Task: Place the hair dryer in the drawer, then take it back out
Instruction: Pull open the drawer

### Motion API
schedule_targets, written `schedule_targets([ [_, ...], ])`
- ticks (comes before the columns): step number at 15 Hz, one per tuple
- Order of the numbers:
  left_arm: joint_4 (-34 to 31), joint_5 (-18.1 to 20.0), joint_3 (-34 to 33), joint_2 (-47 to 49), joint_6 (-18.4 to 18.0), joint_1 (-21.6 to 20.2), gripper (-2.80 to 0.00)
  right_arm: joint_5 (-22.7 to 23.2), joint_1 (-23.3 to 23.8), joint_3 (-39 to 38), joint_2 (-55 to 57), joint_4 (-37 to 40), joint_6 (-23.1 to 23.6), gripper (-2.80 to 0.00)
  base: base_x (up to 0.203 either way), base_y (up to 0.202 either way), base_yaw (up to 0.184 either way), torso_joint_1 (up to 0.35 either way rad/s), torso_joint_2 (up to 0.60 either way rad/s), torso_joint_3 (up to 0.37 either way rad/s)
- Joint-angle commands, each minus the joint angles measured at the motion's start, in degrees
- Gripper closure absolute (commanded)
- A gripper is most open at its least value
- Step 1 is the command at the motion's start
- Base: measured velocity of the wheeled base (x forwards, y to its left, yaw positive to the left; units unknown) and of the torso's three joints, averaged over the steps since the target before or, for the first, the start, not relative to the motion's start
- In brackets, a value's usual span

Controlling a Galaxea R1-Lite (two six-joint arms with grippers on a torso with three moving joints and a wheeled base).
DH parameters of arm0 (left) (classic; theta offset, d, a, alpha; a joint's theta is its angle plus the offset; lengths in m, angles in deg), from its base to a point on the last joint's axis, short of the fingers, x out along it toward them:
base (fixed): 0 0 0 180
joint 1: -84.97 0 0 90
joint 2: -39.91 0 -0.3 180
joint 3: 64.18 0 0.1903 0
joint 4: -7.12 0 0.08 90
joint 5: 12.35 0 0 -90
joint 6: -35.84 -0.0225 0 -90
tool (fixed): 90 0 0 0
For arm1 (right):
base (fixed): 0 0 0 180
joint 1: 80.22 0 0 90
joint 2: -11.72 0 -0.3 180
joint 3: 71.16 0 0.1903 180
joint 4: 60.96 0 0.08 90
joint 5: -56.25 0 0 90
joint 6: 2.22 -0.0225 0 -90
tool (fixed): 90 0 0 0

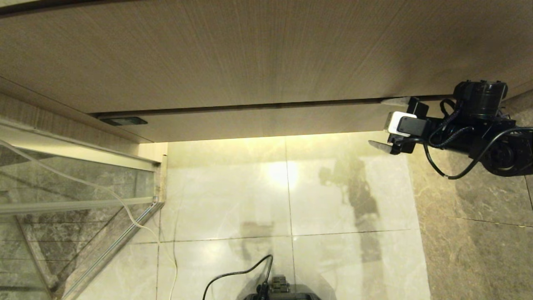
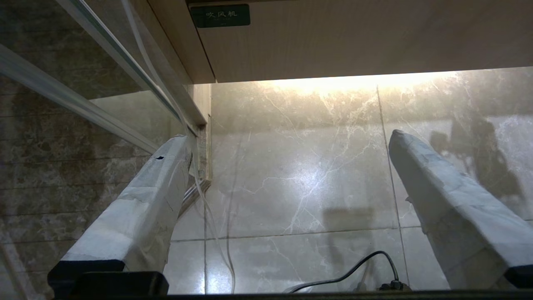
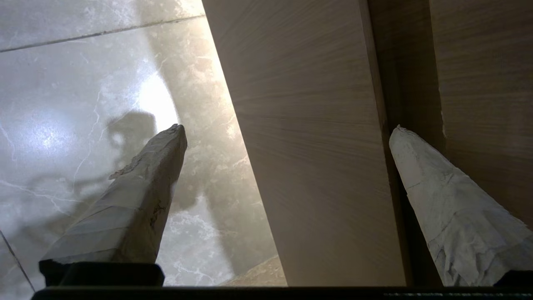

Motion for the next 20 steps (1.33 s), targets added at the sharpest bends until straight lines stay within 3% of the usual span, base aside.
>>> schedule_targets([
  [1, 0.11, -0.01, -2.29, -0.02, 0.07, -0.02, -2.8, 0.17, -0.07, 0.05, 0.08, -0.21, 0.43, -2.8, 0.0, 0.0, 0.0, 0.0, 0.0, 0.0],
  [20, 0.11, -0.01, -2.29, -0.02, 0.04, -0.02, -2.8, -0.66, 0.02, 3.56, 2.72, -0.38, -1.6, -2.8, 0.0, 0.0, 0.0, 0.0, 0.0, 0.0],
])
